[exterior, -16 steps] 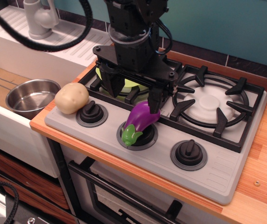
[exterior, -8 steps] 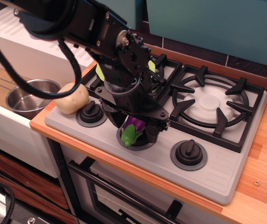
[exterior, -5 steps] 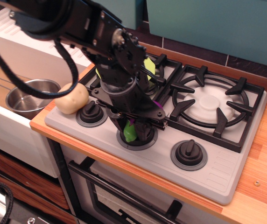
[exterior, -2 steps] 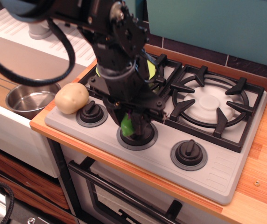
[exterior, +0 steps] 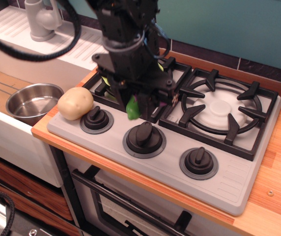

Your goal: Put eggplant on plate and largepotato in pot or pan in sink

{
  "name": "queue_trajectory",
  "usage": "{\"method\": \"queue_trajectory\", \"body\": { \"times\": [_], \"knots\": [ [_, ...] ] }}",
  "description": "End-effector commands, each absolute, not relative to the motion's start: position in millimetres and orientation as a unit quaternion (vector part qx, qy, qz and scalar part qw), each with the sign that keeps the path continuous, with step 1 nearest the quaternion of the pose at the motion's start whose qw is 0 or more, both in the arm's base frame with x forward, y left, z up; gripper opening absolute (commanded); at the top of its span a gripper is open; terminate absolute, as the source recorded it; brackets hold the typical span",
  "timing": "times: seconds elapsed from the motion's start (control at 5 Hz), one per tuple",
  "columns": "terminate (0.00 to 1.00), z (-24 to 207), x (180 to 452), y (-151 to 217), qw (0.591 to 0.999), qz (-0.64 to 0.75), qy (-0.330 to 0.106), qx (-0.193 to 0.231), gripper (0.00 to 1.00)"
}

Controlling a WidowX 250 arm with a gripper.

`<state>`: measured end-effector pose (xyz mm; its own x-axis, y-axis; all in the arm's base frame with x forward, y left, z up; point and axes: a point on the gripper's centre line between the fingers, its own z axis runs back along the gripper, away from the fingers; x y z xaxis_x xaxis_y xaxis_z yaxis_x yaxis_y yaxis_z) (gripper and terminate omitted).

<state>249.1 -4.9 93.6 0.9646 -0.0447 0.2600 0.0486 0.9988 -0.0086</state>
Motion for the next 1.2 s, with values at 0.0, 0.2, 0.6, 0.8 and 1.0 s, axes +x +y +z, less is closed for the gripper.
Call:
{"method": "queue_trajectory", "body": {
  "times": [0.0, 0.2, 0.6, 0.8, 1.0],
  "knots": [
    [0.0, 103.2, 286.1, 38.6, 0.987, -0.043, -0.15, -0.026, 0.0],
    [0.0, 103.9, 296.4, 51.5, 0.987, -0.043, -0.15, -0.03, 0.0],
    [0.0, 111.7, 315.0, 68.5, 0.987, -0.052, -0.152, -0.033, 0.0],
    [0.0, 114.6, 323.3, 74.4, 0.987, -0.058, -0.148, -0.032, 0.0],
    [0.0, 114.3, 331.7, 77.0, 0.986, -0.06, -0.149, -0.033, 0.0]
  ]
}}
